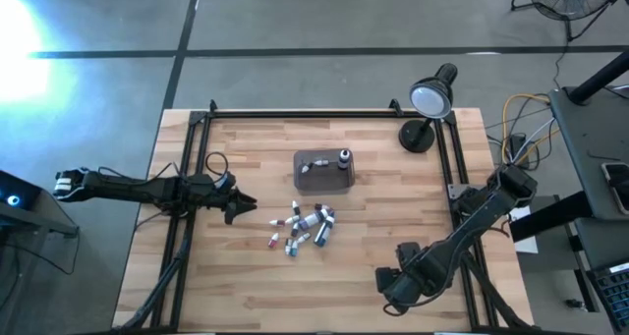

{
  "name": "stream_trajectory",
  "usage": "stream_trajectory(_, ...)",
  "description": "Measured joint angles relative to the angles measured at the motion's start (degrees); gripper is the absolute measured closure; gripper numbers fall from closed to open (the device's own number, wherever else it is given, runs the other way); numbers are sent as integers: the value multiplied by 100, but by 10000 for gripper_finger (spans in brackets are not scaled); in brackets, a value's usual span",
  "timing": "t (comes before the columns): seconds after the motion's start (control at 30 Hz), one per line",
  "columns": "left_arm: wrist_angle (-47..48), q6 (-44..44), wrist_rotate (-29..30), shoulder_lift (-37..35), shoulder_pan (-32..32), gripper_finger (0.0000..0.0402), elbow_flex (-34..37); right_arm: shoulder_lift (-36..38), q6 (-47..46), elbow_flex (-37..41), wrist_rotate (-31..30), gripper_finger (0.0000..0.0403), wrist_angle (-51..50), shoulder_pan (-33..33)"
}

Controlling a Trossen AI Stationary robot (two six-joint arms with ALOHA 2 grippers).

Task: Pick & Place food coloring
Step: Put the large pink food coloring bottle into the bin

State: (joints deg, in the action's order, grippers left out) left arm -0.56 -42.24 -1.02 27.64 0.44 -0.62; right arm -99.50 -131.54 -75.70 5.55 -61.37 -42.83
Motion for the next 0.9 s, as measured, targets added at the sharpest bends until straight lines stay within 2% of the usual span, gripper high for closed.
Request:
stream_trajectory(0.13, 0, 0, 0, 0, 1, 271, 0, 0, -1, 2, -84, 210, 5, 11)
stream_trajectory(0.57, 1, 2, 0, 0, 1, 271, 0, 0, 169, 2, 174, 282, 23, 15)
stream_trajectory(0.73, 0, 2, 0, 0, 0, 271, 0, -1, 349, -29, 174, 294, -29, 78)
stream_trajectory(0.9, 0, 2, 0, 0, 1, 271, 0, -9, 1110, -374, -427, 296, -469, 435)
